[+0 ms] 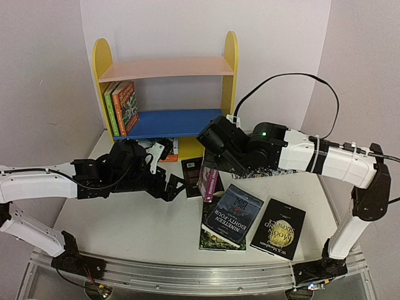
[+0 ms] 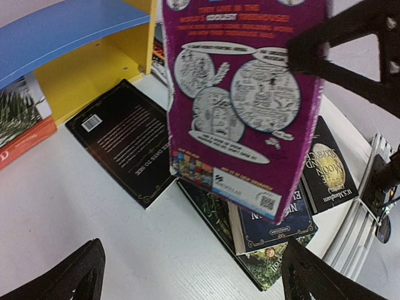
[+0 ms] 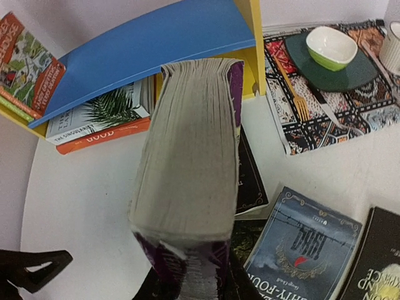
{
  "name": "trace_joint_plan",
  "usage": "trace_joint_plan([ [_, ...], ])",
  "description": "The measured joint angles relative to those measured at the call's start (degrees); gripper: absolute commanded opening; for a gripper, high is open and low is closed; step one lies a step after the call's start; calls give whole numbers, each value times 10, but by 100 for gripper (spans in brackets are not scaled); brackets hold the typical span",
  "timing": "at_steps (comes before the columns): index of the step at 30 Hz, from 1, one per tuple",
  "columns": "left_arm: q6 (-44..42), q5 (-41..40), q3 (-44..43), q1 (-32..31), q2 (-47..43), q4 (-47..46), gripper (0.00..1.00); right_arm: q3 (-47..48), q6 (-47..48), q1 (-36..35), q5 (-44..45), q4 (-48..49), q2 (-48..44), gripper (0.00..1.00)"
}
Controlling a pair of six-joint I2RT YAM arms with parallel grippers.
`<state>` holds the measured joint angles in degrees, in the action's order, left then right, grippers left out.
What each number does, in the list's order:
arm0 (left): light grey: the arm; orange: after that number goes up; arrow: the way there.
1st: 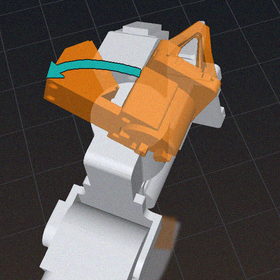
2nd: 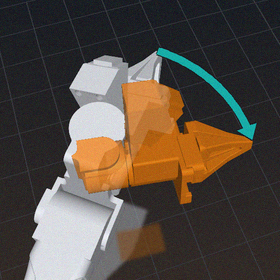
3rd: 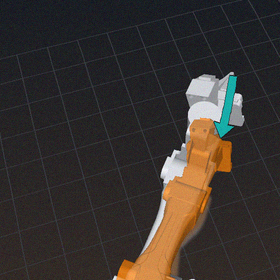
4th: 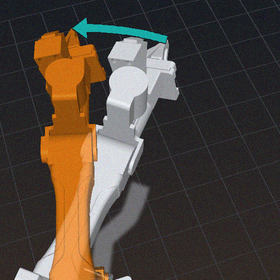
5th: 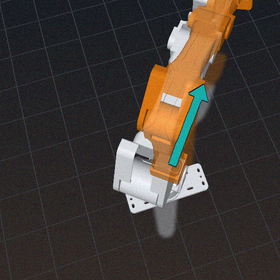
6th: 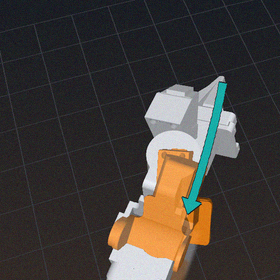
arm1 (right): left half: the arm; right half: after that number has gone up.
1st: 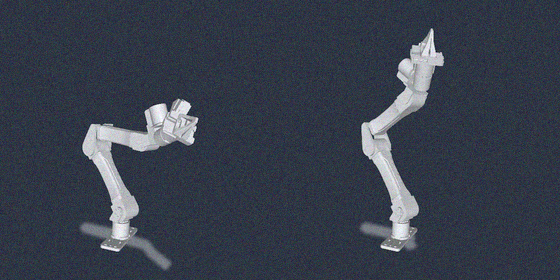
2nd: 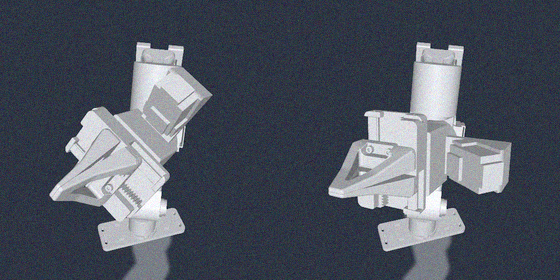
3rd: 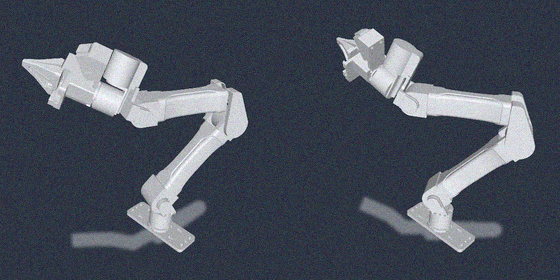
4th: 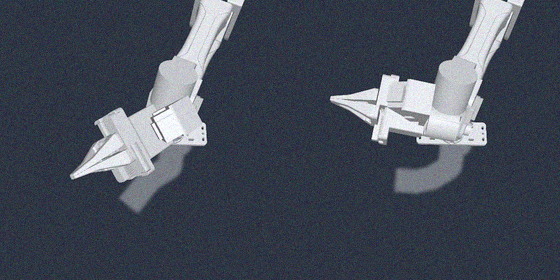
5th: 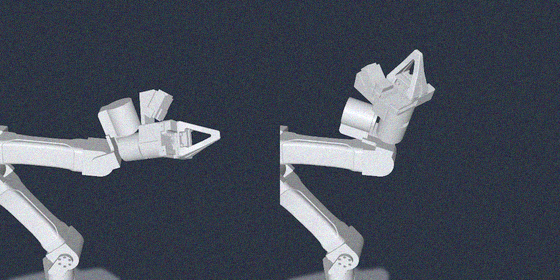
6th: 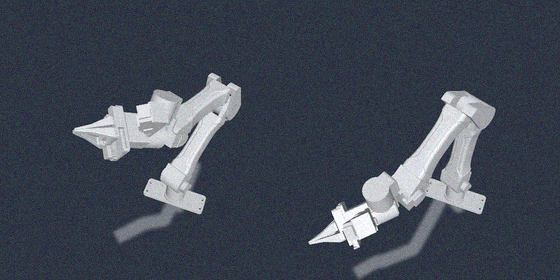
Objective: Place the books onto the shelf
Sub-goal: Pass from the right arm to the left
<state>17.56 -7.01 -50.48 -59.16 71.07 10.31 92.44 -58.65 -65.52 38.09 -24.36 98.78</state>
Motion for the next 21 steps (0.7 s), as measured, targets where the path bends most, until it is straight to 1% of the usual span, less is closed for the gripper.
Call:
trace_joint_plan([
  [6,-40,21,-26,-29,51,-22,100,-9,-135,7,-31,-12,0,0],
  [13,-71,23,-28,-51,89,-30,99,-21,-242,11,-72,-11,3,0],
  [15,-74,21,-28,-54,96,-29,96,-30,-263,12,-81,-5,3,0],
  [19,-78,7,-36,-57,110,-30,84,-52,-296,12,-100,7,3,0],
  [21,-82,1,-40,-58,118,-35,82,-56,-305,13,-107,9,3,0],
])
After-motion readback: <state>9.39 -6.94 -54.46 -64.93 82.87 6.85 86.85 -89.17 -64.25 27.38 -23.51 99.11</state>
